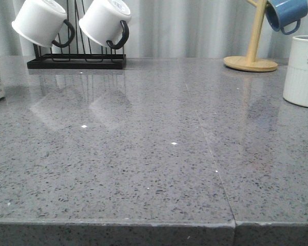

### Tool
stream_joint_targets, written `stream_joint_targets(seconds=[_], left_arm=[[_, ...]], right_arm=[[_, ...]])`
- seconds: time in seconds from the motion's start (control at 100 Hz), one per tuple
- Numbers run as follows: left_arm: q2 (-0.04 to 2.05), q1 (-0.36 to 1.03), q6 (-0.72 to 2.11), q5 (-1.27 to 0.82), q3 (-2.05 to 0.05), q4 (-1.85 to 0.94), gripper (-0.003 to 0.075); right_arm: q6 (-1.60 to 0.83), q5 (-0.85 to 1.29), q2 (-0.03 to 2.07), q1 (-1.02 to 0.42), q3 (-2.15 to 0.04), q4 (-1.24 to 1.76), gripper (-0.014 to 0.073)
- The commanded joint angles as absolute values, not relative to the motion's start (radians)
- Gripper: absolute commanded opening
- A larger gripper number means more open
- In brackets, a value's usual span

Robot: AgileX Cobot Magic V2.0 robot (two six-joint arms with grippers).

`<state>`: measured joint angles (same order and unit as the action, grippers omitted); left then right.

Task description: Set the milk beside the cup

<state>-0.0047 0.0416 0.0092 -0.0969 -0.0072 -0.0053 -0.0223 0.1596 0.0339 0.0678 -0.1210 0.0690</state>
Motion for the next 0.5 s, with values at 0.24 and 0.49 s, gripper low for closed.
stream_joint_targets(seconds=[0.24,0.49], left_arm=[[-0.033,0.043,0.006,-0.024,0.052,-0.012,-0.0020],[-0.033,0.043,0.006,-0.024,0.052,-0.012,-0.0020]], right_arm=[[-0.023,0.231,0.321,0.073,-0.358,0.067,-0.0030],[-0.023,0.025,0.568,0.073,-0.370,0.067,0.0352]])
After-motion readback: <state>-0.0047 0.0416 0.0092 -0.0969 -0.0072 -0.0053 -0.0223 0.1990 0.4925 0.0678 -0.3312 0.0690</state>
